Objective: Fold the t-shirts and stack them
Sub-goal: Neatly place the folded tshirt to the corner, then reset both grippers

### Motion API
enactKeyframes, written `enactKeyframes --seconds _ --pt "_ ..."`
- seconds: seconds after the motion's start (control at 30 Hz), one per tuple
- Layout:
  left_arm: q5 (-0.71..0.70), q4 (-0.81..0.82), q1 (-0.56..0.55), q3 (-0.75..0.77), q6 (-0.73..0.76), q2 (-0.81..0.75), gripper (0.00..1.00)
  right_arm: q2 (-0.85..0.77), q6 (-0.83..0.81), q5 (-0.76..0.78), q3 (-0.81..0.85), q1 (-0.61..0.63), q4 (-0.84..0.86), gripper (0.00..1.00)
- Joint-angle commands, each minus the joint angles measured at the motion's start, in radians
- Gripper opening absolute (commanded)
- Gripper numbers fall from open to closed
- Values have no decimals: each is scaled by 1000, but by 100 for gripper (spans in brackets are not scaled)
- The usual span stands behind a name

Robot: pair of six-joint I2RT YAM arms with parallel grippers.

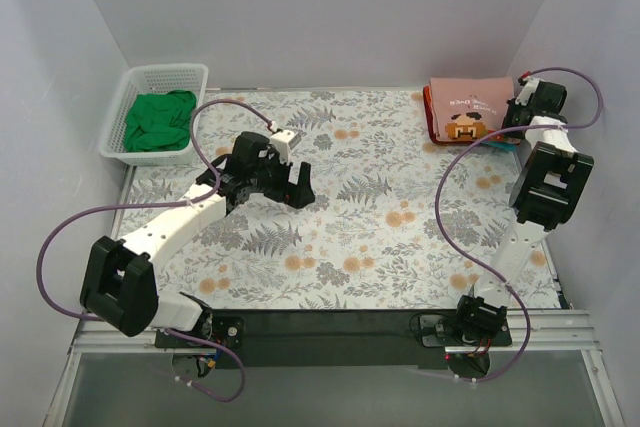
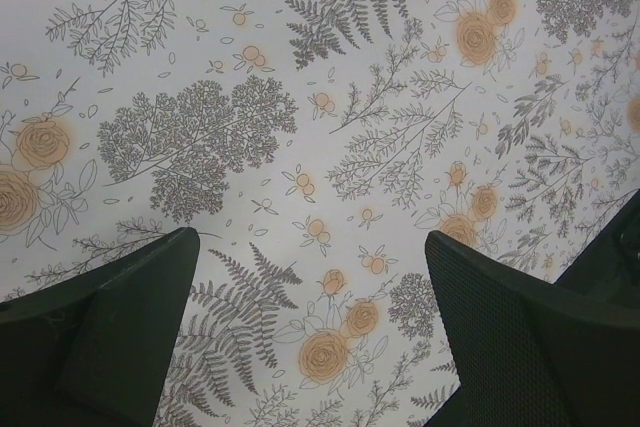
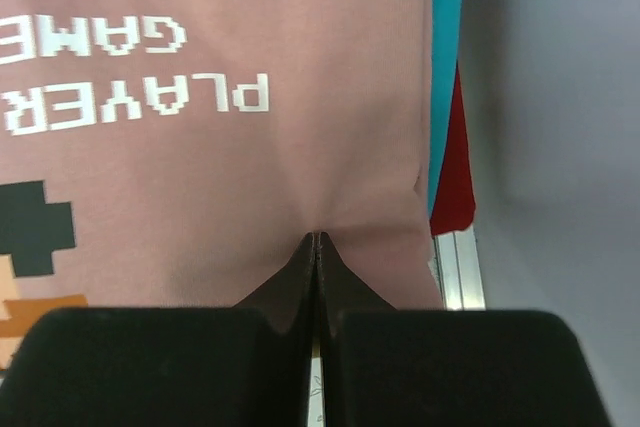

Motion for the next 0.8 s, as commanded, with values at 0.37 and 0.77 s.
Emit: enactKeyframes --seconds 0.37,0.77 --pt "9 -212 71 174 -27 -19 97 -324 -145 13 -99 -15 57 62" --pt "252 -412 352 197 80 24 97 -802 -390 -288 -356 -1 -429 98"
